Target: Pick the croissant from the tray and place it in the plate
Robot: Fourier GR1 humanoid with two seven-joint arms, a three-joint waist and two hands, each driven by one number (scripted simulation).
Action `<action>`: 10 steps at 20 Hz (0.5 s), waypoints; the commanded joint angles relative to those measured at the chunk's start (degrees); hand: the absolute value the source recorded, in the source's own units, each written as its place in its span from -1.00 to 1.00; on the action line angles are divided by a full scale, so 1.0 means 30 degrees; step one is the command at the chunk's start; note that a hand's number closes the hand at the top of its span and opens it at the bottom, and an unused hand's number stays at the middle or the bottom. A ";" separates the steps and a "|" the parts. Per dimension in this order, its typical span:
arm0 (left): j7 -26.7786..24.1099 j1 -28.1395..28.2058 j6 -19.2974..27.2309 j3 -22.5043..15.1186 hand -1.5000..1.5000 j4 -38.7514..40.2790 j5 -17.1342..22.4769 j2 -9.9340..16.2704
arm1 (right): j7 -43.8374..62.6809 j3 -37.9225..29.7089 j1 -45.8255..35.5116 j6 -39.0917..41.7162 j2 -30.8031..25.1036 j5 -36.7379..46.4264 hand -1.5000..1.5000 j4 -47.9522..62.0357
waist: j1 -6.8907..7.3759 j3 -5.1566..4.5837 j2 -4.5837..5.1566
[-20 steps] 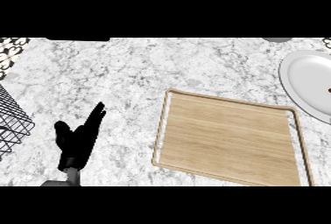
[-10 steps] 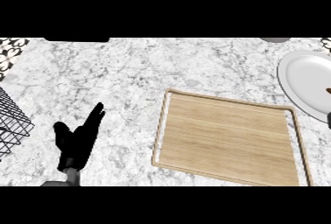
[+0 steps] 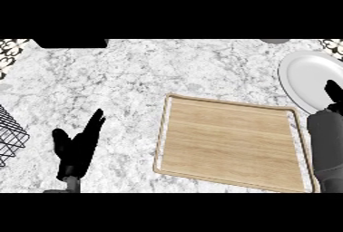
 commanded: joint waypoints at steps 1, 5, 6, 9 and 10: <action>0.1011 -0.0655 -0.0262 0.0639 0.00 0.1174 0.0590 0.0174 | -0.0149 0.3011 0.1893 -0.1315 0.2939 -0.1772 -1.00 -0.3243 | -0.0466 -0.0154 -0.0011; -0.0034 0.0946 -0.0770 0.0231 0.00 0.0448 0.0414 0.0146 | -0.0004 0.4923 0.3731 0.0494 0.3650 -0.2710 -1.00 -0.6280 | -0.0213 -0.0161 0.0057; 0.0472 0.0861 0.0062 -0.0353 0.00 0.0119 -0.0312 -0.0358 | 0.0191 0.4740 0.3951 0.0035 0.4396 -0.1668 -1.00 -0.6140 | -0.0178 -0.0170 0.0050; 0.1396 0.0849 0.0005 -0.0261 0.00 -0.0676 0.0033 -0.0374 | 0.0956 0.5945 0.5322 0.0546 0.4448 -0.1835 -1.00 -0.6503 | -0.0088 -0.0163 0.0062; -0.1250 0.0707 -0.0657 0.0086 0.00 0.1822 -0.0049 -0.0470 | 0.1498 0.5007 0.4297 0.0559 0.4459 -0.0677 -1.00 -0.5959 | -0.0083 -0.0185 0.0117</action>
